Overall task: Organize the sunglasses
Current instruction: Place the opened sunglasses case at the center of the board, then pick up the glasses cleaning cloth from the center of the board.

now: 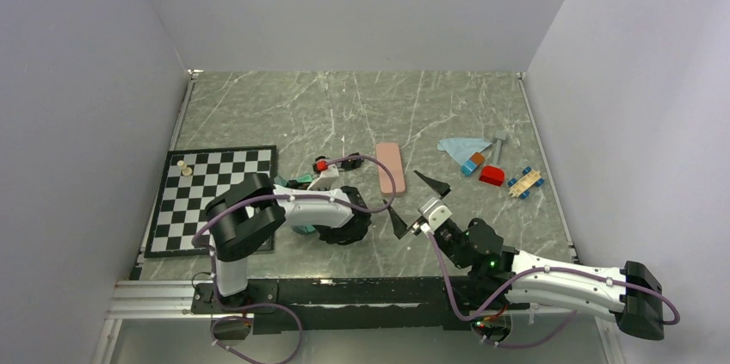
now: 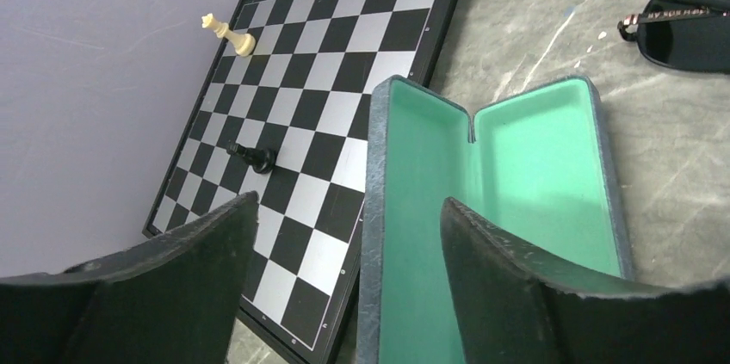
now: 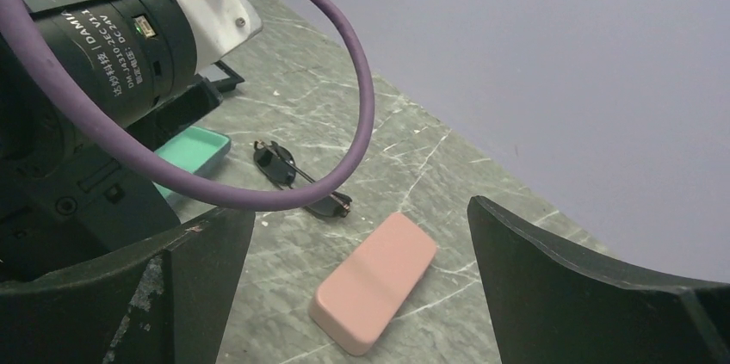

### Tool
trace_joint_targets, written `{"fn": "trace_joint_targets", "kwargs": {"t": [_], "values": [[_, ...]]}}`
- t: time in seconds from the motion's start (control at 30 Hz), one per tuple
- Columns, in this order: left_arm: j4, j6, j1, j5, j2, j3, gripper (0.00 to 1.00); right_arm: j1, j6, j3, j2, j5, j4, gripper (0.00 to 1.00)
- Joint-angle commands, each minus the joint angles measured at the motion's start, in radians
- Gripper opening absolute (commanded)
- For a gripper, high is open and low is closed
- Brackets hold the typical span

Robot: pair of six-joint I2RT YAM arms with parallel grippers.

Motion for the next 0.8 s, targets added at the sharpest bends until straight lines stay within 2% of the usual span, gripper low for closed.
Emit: {"fn": "trace_joint_targets", "kwargs": {"t": [0.0,0.1,0.17,0.23,0.3,0.37,0.4,0.47,0.5,0.57,0.7,0.77], "values": [[-0.048,-0.024,-0.018,-0.029,-0.042,0.019,0.87,0.003,0.03,0.032,-0.011,0.005,0.002,1.0],[-0.046,-0.014,-0.027,-0.029,-0.116,0.032,0.98,0.002,0.054,0.045,-0.023,0.009,-0.028,1.0],[0.005,0.065,-0.04,-0.031,-0.191,0.046,0.99,0.003,0.074,0.056,-0.026,0.023,-0.039,1.0],[0.178,0.293,-0.042,-0.006,-0.3,0.049,0.99,0.003,0.096,0.072,-0.023,0.047,-0.06,1.0],[0.487,0.637,-0.038,0.077,-0.416,0.01,0.99,0.003,0.123,0.087,-0.019,0.073,-0.079,1.0],[0.85,0.959,0.008,0.296,-0.56,-0.084,0.99,0.003,0.146,0.099,-0.019,0.09,-0.092,1.0],[1.014,1.07,0.058,0.467,-0.638,-0.146,0.99,0.003,0.169,0.106,-0.017,0.108,-0.101,1.0],[1.199,1.134,0.192,0.778,-0.783,-0.258,0.99,0.001,0.235,0.129,-0.007,0.165,-0.129,1.0],[1.24,1.126,0.247,0.859,-0.841,-0.298,0.99,0.0,0.283,0.145,-0.002,0.2,-0.157,1.0],[1.227,1.087,0.324,0.901,-0.929,-0.346,0.99,-0.005,0.378,0.186,0.021,0.255,-0.226,1.0],[0.977,0.967,0.462,0.91,-0.971,-0.328,0.99,-0.015,0.455,0.265,0.094,0.25,-0.35,1.0],[0.925,0.936,0.532,0.945,-0.98,-0.367,0.99,-0.018,0.467,0.287,0.129,0.247,-0.358,1.0]]}}
